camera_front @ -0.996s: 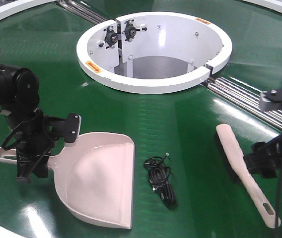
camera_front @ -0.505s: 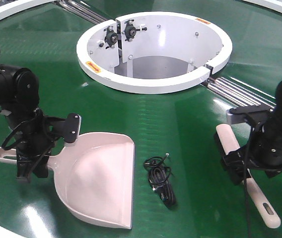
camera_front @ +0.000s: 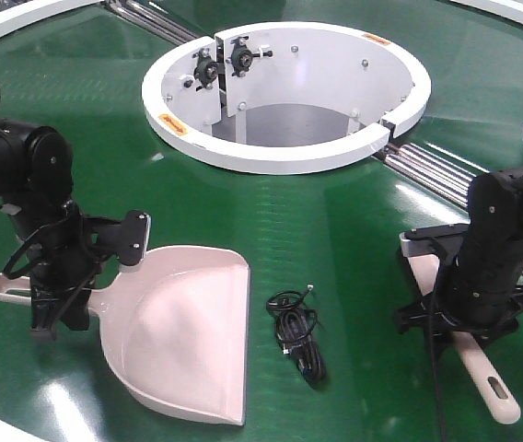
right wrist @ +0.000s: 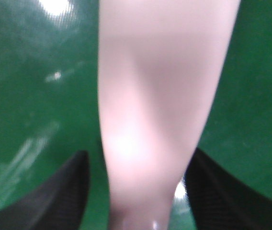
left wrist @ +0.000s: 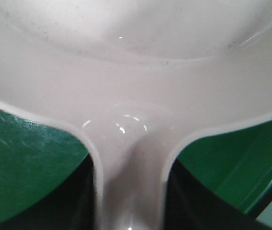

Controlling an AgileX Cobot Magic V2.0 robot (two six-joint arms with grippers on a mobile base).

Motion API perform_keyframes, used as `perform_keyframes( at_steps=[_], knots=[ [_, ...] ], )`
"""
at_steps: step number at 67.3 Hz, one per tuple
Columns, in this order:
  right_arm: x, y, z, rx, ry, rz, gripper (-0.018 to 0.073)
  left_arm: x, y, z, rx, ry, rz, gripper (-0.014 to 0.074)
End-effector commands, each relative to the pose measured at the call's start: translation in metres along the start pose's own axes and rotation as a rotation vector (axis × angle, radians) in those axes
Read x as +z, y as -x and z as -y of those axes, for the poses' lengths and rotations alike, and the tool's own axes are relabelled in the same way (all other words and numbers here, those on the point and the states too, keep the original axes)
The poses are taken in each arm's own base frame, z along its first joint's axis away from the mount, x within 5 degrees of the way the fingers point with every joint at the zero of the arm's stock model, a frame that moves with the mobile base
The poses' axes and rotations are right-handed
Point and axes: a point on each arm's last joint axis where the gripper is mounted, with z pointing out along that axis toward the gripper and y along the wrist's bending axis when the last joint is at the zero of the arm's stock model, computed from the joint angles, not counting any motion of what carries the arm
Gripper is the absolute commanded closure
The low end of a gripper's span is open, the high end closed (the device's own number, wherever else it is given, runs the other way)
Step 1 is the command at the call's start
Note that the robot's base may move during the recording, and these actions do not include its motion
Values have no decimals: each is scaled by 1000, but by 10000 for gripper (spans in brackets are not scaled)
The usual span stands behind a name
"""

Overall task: Clean and inspect green conveyor with broom and dustpan
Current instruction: 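Lower the right gripper and grasp the pink brush handle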

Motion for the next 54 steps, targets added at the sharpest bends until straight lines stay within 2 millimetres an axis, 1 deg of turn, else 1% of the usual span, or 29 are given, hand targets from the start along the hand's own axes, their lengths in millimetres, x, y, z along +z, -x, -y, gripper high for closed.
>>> perform_keyframes(
  at_steps=[1,2,4,10,12,15,23,28,35,37,45,54],
  knots=[
    [-17,4,1,-4,-11,78,309,-23,3,2,-21,77,43,603],
    [-17,4,1,-4,-11,78,319,-23,3,2,-21,77,43,603],
    [-17,4,1,-4,-11,78,369,-23,3,2,-21,77,43,603],
    [-17,3,1,-12,-12,68,476,-23,3,2,-21,77,43,603],
    [-17,2,1,-12,-13,64,528,-23,3,2,-21,77,43,603],
    [-17,2,1,-12,-13,58,576,-23,3,2,-21,77,43,603],
    [-22,-1,1,-10,-13,61,570,-23,3,2,-21,77,43,603],
    [-31,-5,2,-1,-11,91,568,-23,3,2,-21,77,43,603],
    [-51,-13,2,16,0,156,568,-23,3,2,-21,77,43,603],
    [-60,-18,2,23,2,180,568,-23,3,2,-21,77,43,603],
    [-83,-36,3,47,6,238,567,-23,3,2,-21,77,43,603],
    [-105,-57,4,72,15,272,565,-23,3,2,-21,77,43,603]
  ],
)
